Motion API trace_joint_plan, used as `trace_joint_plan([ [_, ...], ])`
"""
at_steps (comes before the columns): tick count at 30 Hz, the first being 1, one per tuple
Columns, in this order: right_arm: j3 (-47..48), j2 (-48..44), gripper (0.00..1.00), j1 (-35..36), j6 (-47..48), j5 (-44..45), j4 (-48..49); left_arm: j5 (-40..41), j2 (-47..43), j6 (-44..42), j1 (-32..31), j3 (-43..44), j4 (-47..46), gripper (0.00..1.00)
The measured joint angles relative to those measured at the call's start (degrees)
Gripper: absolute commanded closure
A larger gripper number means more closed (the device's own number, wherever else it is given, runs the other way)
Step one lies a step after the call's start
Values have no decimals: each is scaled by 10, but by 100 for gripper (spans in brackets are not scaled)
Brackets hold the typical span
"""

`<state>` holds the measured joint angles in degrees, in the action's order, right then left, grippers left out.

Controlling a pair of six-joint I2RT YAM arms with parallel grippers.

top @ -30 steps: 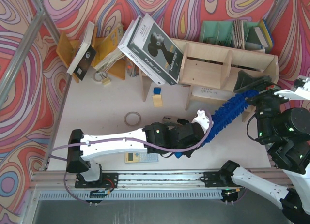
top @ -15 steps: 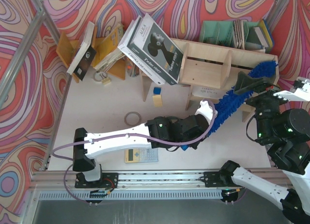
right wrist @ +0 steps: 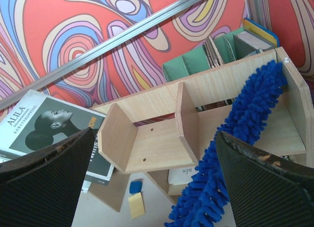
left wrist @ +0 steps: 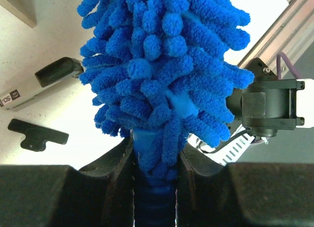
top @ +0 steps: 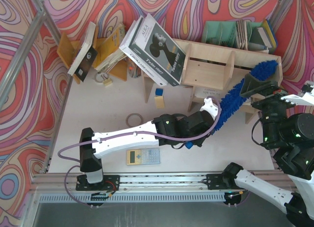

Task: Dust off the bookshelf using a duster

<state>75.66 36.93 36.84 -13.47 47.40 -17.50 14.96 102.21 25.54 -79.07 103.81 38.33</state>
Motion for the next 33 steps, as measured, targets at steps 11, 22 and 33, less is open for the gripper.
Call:
trace_joint_plan([
  [11, -4, 0, 1, 0, 0, 2, 0, -32, 16, 9, -1, -4, 10, 100],
  [22, -4, 0, 1, 0, 0, 4, 0, -35, -16, 6, -41, -25, 27, 100],
  [33, -5, 0, 1, 0, 0, 4, 0, -38, -87, 12, -45, -90, 55, 100],
])
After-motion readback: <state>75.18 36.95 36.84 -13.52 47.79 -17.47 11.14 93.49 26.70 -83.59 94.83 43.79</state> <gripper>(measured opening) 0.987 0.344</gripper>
